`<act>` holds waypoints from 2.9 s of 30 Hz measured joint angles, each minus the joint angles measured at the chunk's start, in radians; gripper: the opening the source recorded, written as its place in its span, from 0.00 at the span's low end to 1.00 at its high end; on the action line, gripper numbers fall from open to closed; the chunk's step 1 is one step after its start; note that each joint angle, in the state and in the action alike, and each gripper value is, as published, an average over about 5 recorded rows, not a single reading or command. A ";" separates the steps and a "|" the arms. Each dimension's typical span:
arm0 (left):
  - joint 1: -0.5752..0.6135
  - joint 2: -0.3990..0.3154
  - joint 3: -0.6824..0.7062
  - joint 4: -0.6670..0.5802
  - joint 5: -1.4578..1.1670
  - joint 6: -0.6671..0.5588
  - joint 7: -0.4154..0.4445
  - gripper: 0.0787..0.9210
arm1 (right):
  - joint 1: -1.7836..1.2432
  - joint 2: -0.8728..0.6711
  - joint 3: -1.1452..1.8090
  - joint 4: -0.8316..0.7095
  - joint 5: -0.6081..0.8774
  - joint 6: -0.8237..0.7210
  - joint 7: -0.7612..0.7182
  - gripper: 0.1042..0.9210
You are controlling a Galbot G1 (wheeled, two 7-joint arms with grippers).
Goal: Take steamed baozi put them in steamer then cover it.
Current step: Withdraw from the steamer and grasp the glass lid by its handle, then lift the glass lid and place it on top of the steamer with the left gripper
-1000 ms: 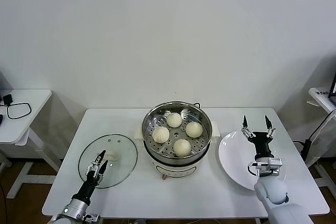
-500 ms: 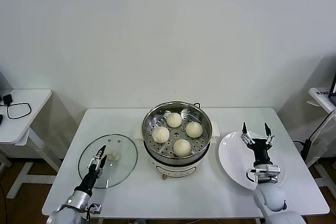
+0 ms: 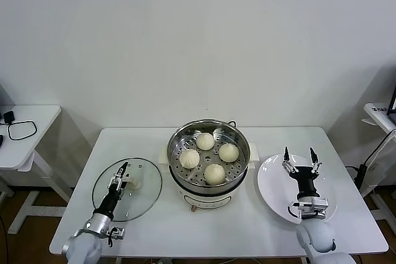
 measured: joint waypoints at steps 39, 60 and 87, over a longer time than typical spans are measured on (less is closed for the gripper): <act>-0.009 0.074 -0.062 -0.111 -0.247 0.060 0.097 0.13 | 0.011 0.022 -0.020 0.019 -0.044 -0.001 0.003 0.88; -0.083 0.033 0.098 -0.570 -0.216 0.290 0.352 0.13 | -0.005 0.030 -0.014 0.041 -0.064 -0.014 -0.004 0.88; -0.252 -0.211 0.575 -0.504 -0.038 0.636 0.580 0.13 | -0.011 0.071 0.023 0.001 -0.098 -0.027 -0.011 0.88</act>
